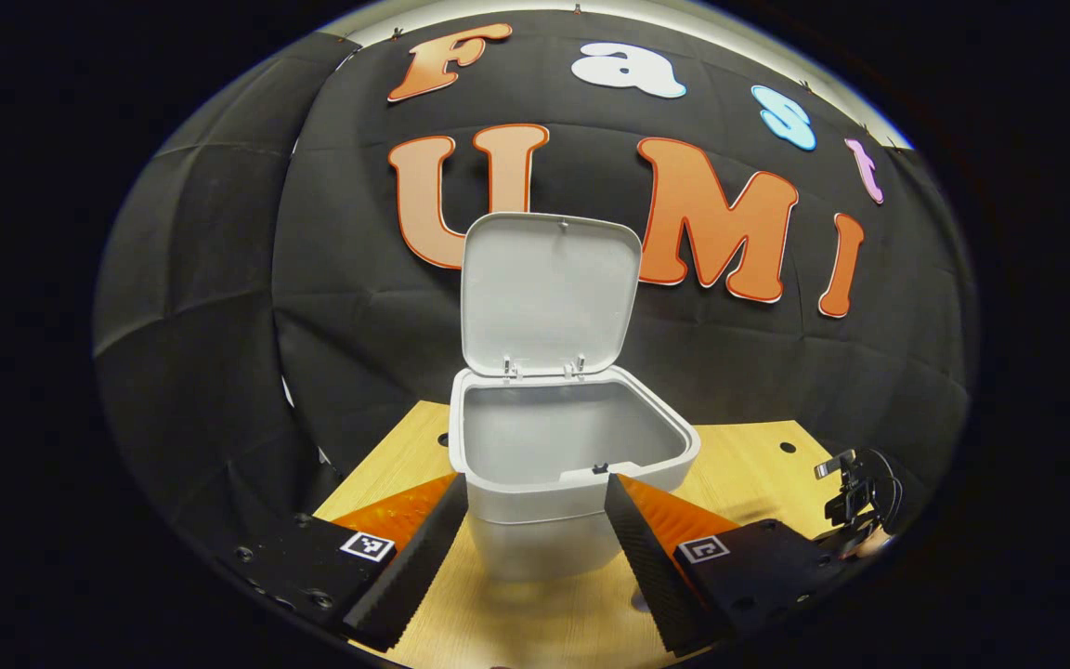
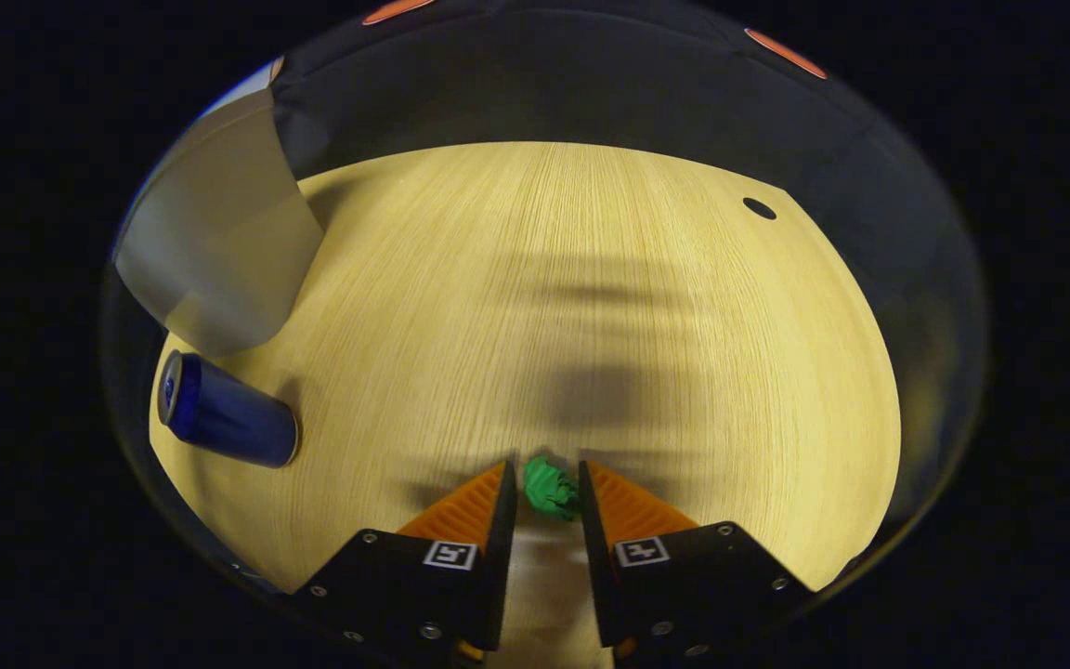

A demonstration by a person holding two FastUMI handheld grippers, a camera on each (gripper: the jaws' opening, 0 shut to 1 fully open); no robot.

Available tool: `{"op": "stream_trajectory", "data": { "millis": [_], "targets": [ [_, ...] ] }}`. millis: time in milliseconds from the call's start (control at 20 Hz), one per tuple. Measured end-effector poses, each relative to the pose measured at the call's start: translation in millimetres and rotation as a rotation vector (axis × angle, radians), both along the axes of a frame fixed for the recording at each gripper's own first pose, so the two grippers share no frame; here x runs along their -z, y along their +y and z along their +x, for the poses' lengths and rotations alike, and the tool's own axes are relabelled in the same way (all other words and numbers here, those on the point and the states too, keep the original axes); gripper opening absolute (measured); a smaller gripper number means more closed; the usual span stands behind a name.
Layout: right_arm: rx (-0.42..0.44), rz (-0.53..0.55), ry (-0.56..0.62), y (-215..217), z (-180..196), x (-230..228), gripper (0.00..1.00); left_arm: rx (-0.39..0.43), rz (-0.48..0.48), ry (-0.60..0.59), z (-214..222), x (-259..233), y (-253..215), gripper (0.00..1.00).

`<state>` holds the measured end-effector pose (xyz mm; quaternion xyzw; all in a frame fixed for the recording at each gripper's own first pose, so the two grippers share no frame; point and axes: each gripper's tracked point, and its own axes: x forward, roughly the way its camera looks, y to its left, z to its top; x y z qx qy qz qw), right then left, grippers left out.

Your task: Press the lid of the desktop garbage bin to open it, pick up the crumpled paper on the desktop and throw it into the bin, then pick up the pop can on the desktop and drop it into the bin, and finally close the garbage bin lid.

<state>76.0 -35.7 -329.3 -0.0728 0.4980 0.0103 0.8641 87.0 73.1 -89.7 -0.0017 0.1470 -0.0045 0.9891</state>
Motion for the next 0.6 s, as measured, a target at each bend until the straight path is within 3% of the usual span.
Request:
{"op": "stream_trajectory", "data": {
  "millis": [50, 250, 350, 600],
  "targets": [
    [-0.008, 0.0, 0.015, 1, 0, -4, 0.29, -0.001, 0.0, 0.001, 0, -1, 2, 0.95],
    [-0.007, 0.008, 0.034, 0, 6, -30, 0.1, -0.01, -0.012, 0.01, -3, 3, 5, 0.95],
    [0.005, 0.035, 0.019, 1, 14, -51, 0.05, -0.012, -0.012, 0.012, -7, 3, 6, 0.95],
    [0.006, 0.083, -0.091, -1, 47, -151, 0.05, 0.0, -0.001, -0.001, -17, -3, 4, 0.95]
  ]
}}
